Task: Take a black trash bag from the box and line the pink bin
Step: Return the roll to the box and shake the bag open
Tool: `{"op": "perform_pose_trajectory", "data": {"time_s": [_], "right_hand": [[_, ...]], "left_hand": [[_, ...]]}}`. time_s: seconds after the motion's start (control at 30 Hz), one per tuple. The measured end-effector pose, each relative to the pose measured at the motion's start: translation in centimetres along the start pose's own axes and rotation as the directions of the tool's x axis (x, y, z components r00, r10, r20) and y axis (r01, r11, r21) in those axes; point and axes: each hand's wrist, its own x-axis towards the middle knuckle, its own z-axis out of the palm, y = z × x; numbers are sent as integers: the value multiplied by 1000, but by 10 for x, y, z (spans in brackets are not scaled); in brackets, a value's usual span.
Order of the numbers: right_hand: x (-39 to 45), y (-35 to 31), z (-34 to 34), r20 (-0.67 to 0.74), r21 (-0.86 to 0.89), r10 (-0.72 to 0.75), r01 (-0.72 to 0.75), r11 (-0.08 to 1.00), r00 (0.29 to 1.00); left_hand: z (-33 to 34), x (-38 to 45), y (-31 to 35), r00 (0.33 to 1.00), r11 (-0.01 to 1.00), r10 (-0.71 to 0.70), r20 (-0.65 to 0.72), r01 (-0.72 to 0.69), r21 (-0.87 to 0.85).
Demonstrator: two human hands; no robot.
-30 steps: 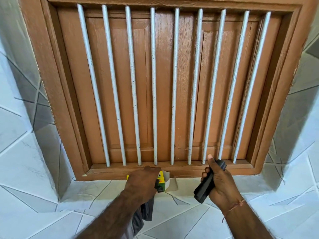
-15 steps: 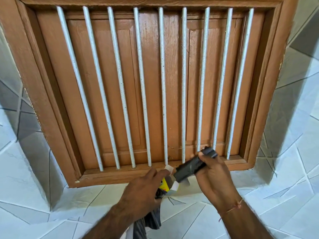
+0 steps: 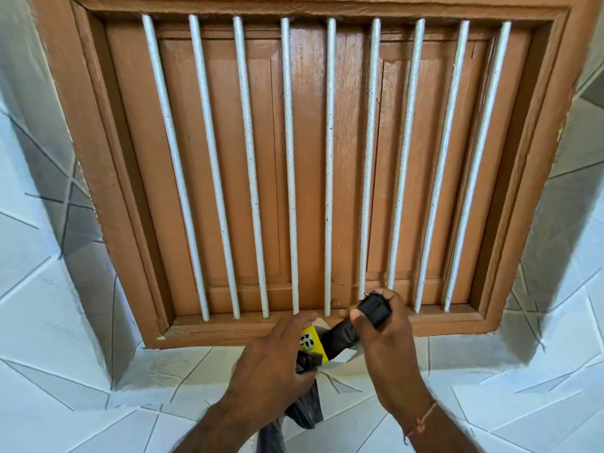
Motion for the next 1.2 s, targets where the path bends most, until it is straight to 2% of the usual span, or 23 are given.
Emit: {"op": "perform_pose_trajectory", "data": {"time_s": [0.1,0.17,0.2,0.27,0.33,0.4,0.47,0.63,0.7,0.83,0.93,1.03,1.1,1.2], "right_hand": [[-9,16,6,108,-280,-119,145,949,987],[-14,33,7,302,-525,-150,296,798,941],[-16,39,7,342,-566,-137,320,760,930],[-16,40,8,263,-497,-166,281,821,950],[-16,36,9,55,-373,-211,216,903,976],[-13,30,8,-33,-259,-79,68,963,996],[-11,27,7,1,-150,43,-43,988,999],[-14,28,11,-139,-137,-124,106,985,983],[-15,27,12,-112,-96,-163,153,984,980],[-17,31,11,-33,-39,-134,133,990,990],[-18,33,10,-73,-124,-175,165,978,982],[-20,30,11,11,-256,-272,266,929,962],[-24,27,13,81,-275,-285,296,915,955],[-27,28,14,78,-290,-311,320,902,947]], "left_hand": [[3,3,1,1000,999,6,-14,-7,-36],[4,5,1,999,999,22,-29,-23,-49],[5,5,0,999,998,26,-34,-28,-51],[5,5,-2,999,996,-13,-33,10,-84],[5,5,-5,996,984,-90,-11,87,-156],[5,5,-7,993,980,-115,10,115,-165],[5,4,-7,996,982,-90,15,91,-166],[4,5,-2,999,992,-15,37,20,-127],[2,6,-3,999,995,-7,34,11,-103],[-3,7,-7,1000,996,0,25,3,-90],[-2,4,-4,1000,998,6,17,-5,-70],[1,1,-1,1000,998,1,-7,-1,-56],[1,2,-1,999,998,-7,-37,5,-55],[0,1,2,997,995,-56,-48,52,-81]]}}
